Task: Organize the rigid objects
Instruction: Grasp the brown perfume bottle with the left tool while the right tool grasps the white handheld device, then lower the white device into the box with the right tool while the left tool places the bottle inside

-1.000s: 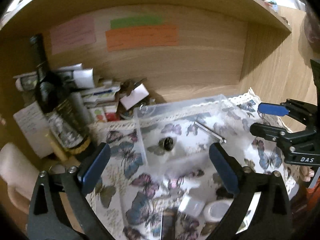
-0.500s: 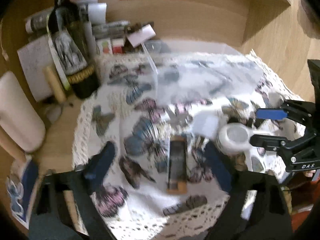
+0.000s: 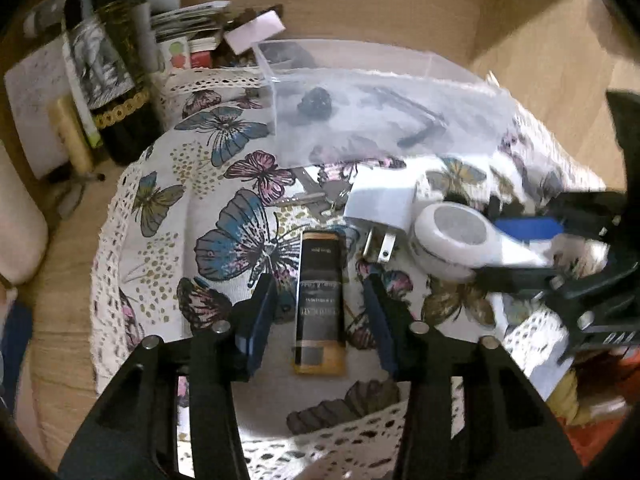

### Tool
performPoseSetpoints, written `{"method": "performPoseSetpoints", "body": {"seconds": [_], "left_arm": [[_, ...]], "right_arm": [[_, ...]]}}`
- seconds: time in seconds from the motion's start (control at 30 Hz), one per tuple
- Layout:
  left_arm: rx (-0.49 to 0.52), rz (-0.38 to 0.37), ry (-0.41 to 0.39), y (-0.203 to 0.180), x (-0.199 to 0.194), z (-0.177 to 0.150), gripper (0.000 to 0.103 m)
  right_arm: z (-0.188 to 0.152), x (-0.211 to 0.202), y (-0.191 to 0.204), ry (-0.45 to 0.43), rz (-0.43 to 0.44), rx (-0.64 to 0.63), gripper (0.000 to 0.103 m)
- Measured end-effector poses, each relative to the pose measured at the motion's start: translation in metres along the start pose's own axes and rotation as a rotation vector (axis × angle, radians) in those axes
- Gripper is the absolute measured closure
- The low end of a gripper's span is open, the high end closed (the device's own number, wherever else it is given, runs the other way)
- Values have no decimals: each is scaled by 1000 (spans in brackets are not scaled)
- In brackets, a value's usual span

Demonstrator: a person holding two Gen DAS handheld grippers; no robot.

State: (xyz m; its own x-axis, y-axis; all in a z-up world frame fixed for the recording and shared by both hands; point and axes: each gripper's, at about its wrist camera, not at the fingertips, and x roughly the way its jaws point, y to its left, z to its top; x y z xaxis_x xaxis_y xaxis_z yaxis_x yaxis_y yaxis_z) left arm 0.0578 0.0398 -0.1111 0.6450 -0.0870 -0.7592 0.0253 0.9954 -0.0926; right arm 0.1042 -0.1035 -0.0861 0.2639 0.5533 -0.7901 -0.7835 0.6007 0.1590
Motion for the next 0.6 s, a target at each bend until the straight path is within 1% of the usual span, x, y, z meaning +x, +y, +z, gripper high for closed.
{"method": "performPoseSetpoints", "body": {"seconds": [0.03, 0.07, 0.1, 0.2, 0.3, 0.4, 0.6], "left_arm": [[-3, 4, -6, 1, 1, 0, 62], [2, 25, -17, -1, 1, -1, 70], [8, 35, -21, -2, 0, -2, 80], [-3, 17, -19, 1, -4, -2, 80], [-14, 14, -24, 4, -10, -1, 80], [-24, 14, -42, 7, -18, 3, 80], [-3, 16, -124, 0, -40, 23, 80]], "right_arm": [[3, 6, 1, 9, 1, -4, 64], [5, 12, 2, 16, -1, -5, 65], [7, 15, 3, 13, 4, -8, 65], [9, 15, 5, 1, -5, -9, 66], [6, 4, 0, -30, -8, 16, 66], [6, -15, -6, -89, -21, 48, 66], [13, -60, -22, -218, -81, 92, 67]]}}
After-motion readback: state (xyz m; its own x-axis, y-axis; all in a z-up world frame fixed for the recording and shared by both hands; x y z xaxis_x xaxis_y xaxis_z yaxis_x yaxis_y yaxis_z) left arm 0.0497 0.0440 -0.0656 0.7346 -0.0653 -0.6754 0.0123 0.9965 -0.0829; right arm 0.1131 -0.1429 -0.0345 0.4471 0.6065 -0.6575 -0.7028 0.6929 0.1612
